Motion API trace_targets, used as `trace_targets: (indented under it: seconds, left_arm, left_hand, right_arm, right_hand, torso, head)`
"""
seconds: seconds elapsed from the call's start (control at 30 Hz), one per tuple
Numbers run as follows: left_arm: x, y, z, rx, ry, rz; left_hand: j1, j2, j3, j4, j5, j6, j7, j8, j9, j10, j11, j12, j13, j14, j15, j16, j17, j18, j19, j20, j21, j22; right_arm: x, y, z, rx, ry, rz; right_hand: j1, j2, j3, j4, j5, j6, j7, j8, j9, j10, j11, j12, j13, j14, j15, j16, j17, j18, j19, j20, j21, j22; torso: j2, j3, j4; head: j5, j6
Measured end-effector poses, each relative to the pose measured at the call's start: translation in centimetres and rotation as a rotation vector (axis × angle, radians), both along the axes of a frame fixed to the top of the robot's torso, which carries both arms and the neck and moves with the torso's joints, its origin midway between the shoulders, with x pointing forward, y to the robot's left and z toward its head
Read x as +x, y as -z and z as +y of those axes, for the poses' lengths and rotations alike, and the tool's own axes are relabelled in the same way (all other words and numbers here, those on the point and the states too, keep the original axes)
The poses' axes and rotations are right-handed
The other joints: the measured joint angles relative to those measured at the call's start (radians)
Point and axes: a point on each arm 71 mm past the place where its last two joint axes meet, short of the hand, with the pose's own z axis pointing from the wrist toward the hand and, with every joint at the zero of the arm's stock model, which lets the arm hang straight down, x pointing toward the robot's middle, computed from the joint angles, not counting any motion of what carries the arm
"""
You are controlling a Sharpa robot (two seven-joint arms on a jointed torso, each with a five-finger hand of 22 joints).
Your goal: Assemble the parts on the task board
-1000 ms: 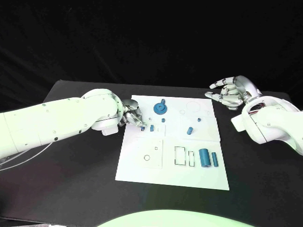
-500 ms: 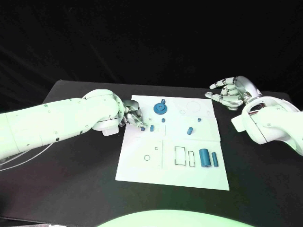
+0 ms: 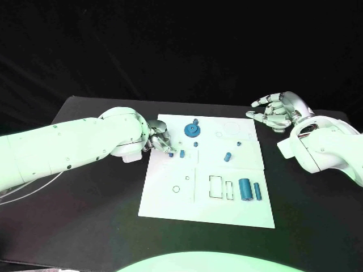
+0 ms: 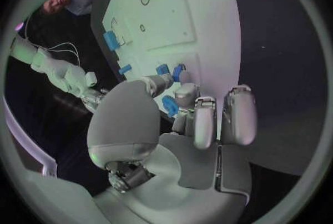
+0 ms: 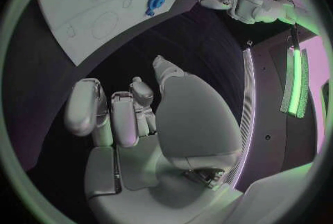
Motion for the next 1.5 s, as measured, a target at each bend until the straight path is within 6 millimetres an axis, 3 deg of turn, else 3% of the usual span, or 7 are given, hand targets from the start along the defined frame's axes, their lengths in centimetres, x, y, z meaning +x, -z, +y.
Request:
trace_targets:
  seconds: [0.4,0.47,1.5]
  left_arm:
    - [0.02,0.01,0.05,0.005,0.005,0.001]
    - [0.01,0.01,0.05,0.006,0.006,0.002]
    - [-0.13,0.01,-0.01,0.016,0.016,-0.011]
  left_hand:
    - [0.000,0.000,0.000,0.000,0.000,0.000,0.000,-0.002,0.000,0.000,0.000,0.000,0.000,0.000,0.000,0.000,0.000,0.000,0.000,0.000,0.000,0.000]
    - [-0.011,-0.008,0.057,-0.057,-0.004,-0.001,0.002,-0.003,-0.002,0.000,0.000,0.000,0.000,0.000,0.000,0.000,0.000,0.000,0.000,0.000,0.000,0.000]
    - [-0.012,-0.006,0.057,-0.057,0.003,0.008,-0.001,-0.001,-0.002,0.016,0.001,0.012,0.015,0.000,0.000,0.004,0.000,0.000,0.004,-0.004,-0.001,0.000]
  right_arm:
    - [0.00,0.01,-0.01,0.000,0.000,0.000]
    - [0.00,0.02,-0.01,0.000,0.000,0.000]
    - [-0.01,0.03,-0.03,0.000,-0.001,0.000]
  right_hand:
    - [-0.004,0.004,0.000,0.000,0.000,0.000,0.000,0.000,0.000,0.000,0.000,0.000,0.000,0.000,0.000,0.000,0.002,0.000,0.000,0.000,0.000,0.000]
    - [-0.004,0.004,0.000,0.000,0.000,0.000,0.000,0.000,0.000,0.000,0.000,0.000,0.000,0.000,0.000,0.000,0.002,0.000,0.000,0.000,0.000,0.000]
    - [-0.004,0.004,0.000,0.000,0.000,0.000,0.000,0.000,0.000,0.000,0.000,0.000,0.000,0.000,0.000,0.000,0.002,0.000,0.000,0.000,0.000,0.000]
  torso:
    - [0.000,0.0000,0.0002]
    - [0.000,0.0000,0.0004]
    - [0.000,0.0004,0.0003]
  head:
    - [0.000,-0.002]
    - [0.000,-0.002]
    - [0.001,-0.004]
